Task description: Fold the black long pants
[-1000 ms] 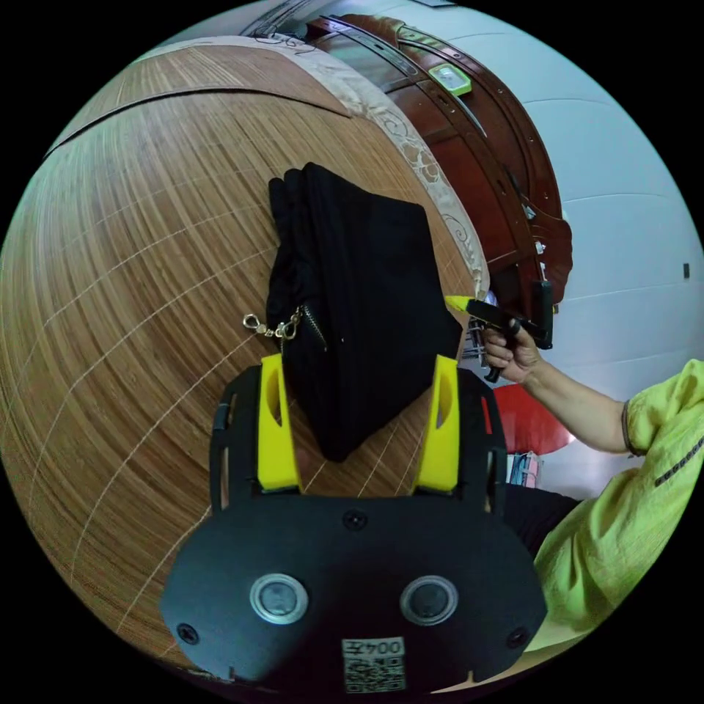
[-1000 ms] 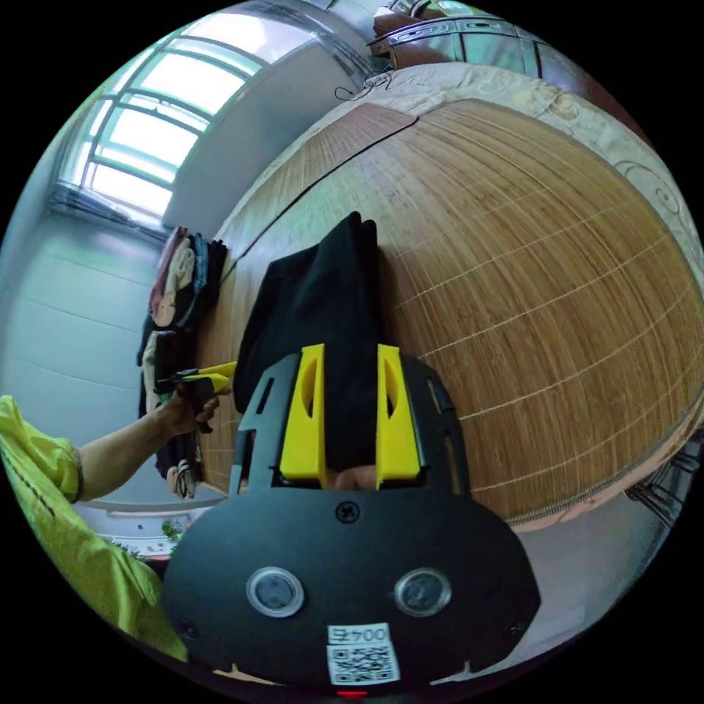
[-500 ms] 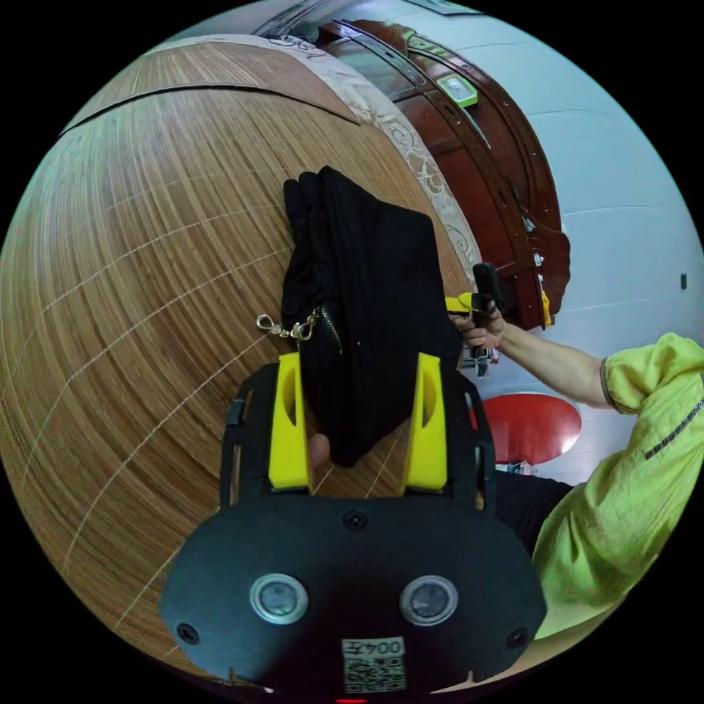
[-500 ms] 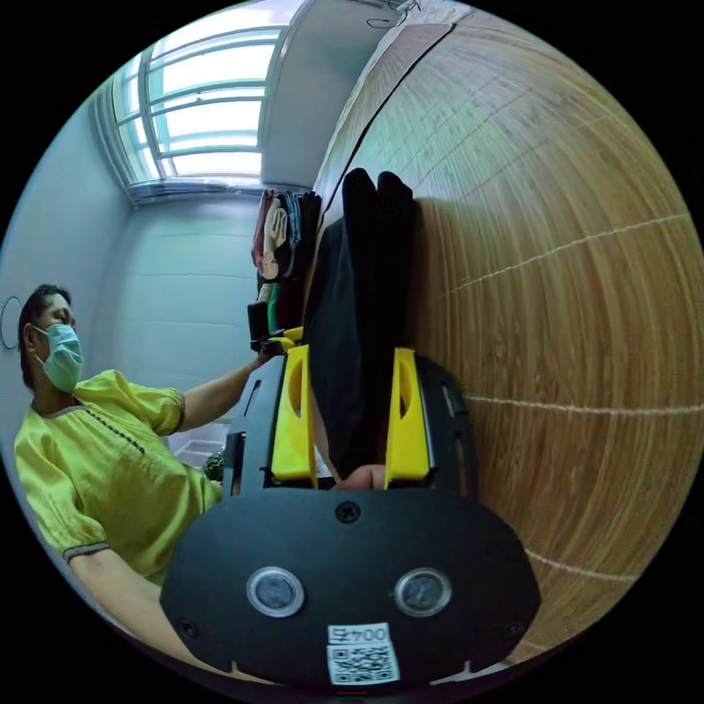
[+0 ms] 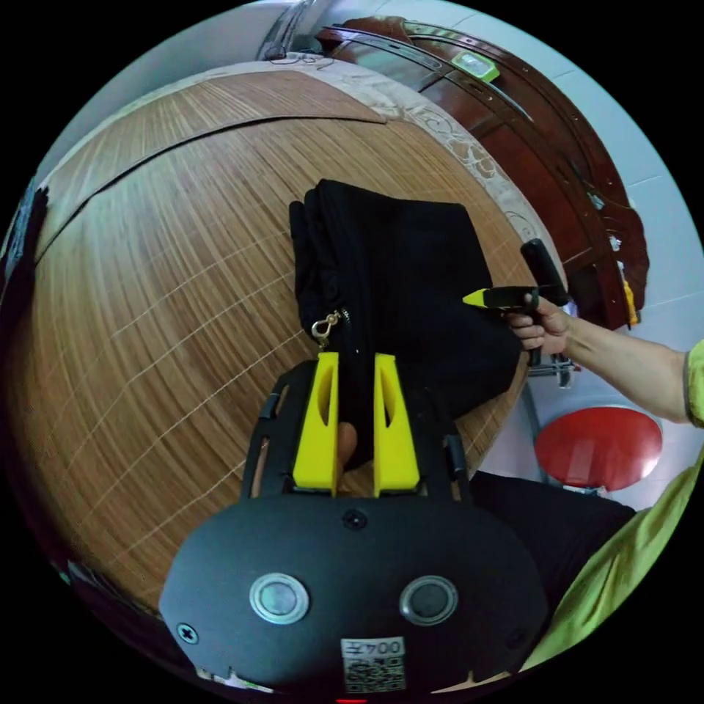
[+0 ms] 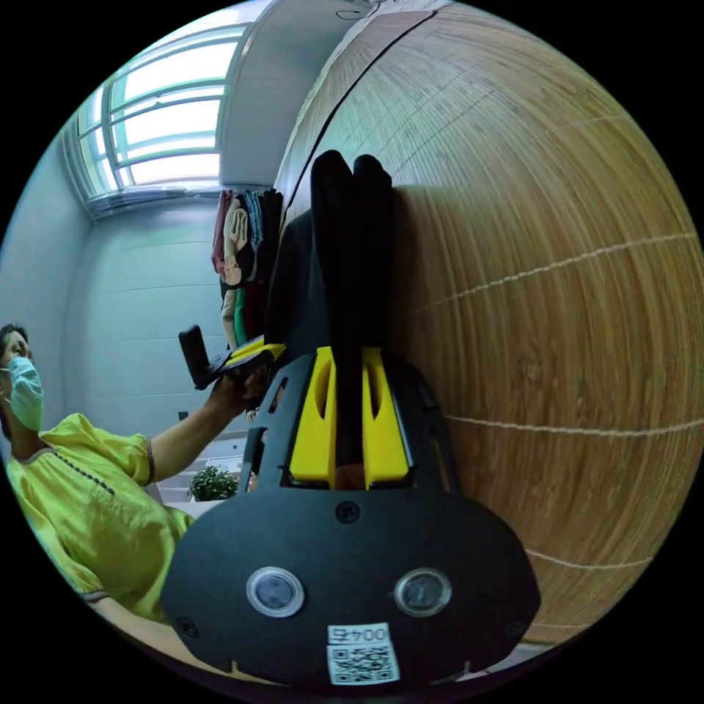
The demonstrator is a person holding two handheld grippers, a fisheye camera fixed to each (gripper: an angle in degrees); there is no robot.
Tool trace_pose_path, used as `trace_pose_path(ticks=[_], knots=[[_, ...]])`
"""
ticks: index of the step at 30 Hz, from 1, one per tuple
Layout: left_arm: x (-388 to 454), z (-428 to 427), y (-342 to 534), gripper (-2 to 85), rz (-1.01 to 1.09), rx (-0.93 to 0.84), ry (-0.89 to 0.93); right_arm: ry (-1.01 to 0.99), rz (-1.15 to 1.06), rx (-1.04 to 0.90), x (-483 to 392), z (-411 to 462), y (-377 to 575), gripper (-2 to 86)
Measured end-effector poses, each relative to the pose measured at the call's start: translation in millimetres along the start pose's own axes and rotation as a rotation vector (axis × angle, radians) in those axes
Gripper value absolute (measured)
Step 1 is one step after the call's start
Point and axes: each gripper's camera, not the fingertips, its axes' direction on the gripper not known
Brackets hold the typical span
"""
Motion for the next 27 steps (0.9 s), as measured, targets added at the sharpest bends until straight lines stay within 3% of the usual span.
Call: trace_pose_path(ticks=[8, 18, 27], knots=[[38.3, -42.7, -1.0, 7.2, -0.043, 0.009, -0.189, 0.116, -0.004, -0.021, -77.3, 172.0, -20.4, 5.8], [-50.0, -150.5, 10.1, 7.3, -0.117, 0.032, -0.275, 0.207, -0.021, -0.045, -225.8, 461.9, -98.9, 5.9], [-150.0, -274.5, 45.9, 7.3, -0.334, 0.111, -0.345, 0.302, -0.188, -0.143, -405.7, 765.7, -178.3, 5.7]])
